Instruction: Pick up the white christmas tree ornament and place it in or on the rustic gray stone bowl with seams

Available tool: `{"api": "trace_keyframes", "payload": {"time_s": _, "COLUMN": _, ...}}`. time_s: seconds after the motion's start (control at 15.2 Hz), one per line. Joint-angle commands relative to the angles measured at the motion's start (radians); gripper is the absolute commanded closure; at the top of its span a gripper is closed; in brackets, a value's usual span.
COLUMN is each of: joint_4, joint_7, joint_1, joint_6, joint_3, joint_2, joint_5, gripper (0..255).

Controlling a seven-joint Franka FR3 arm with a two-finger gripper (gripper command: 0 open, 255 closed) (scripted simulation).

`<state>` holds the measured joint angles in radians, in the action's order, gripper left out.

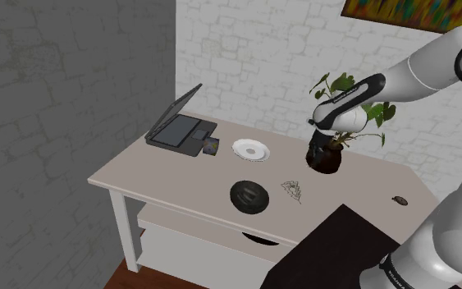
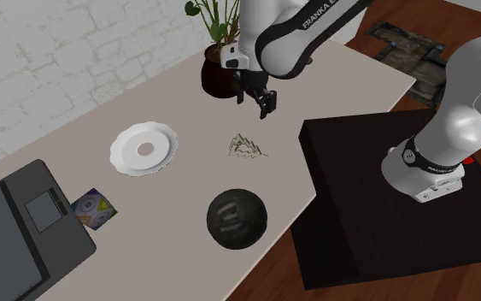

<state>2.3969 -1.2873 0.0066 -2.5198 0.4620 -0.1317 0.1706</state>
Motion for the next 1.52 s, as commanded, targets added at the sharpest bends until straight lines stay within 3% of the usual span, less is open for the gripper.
{"api": "trace_keyframes", "payload": {"time_s": 0.0, "joint_4": -0.071, "joint_7": -0.117, "joint_1": -0.028, "joint_6": -0.031, "joint_3": -0.023, "joint_2": -0.111, "joint_5": 0.098, "gripper": 0}}
{"api": "trace_keyframes", "payload": {"time_s": 0.2, "joint_4": -0.171, "joint_7": -0.236, "joint_1": -0.087, "joint_6": -0.053, "joint_3": -0.079, "joint_2": -0.238, "joint_5": 0.188, "gripper": 0}}
{"api": "trace_keyframes", "payload": {"time_s": 0.4, "joint_4": -0.257, "joint_7": -0.309, "joint_1": -0.137, "joint_6": -0.063, "joint_3": -0.125, "joint_2": -0.331, "joint_5": 0.233, "gripper": 0}}
{"api": "trace_keyframes", "payload": {"time_s": 0.86, "joint_4": -0.282, "joint_7": -0.348, "joint_1": -0.169, "joint_6": -0.128, "joint_3": -0.173, "joint_2": -0.424, "joint_5": 0.289, "gripper": 0}}
{"api": "trace_keyframes", "payload": {"time_s": 1.39, "joint_4": -0.282, "joint_7": -0.348, "joint_1": -0.169, "joint_6": -0.128, "joint_3": -0.173, "joint_2": -0.424, "joint_5": 0.289, "gripper": 0}}
{"api": "trace_keyframes", "payload": {"time_s": 1.45, "joint_4": -0.282, "joint_7": -0.348, "joint_1": -0.169, "joint_6": -0.128, "joint_3": -0.173, "joint_2": -0.424, "joint_5": 0.289, "gripper": 255}}
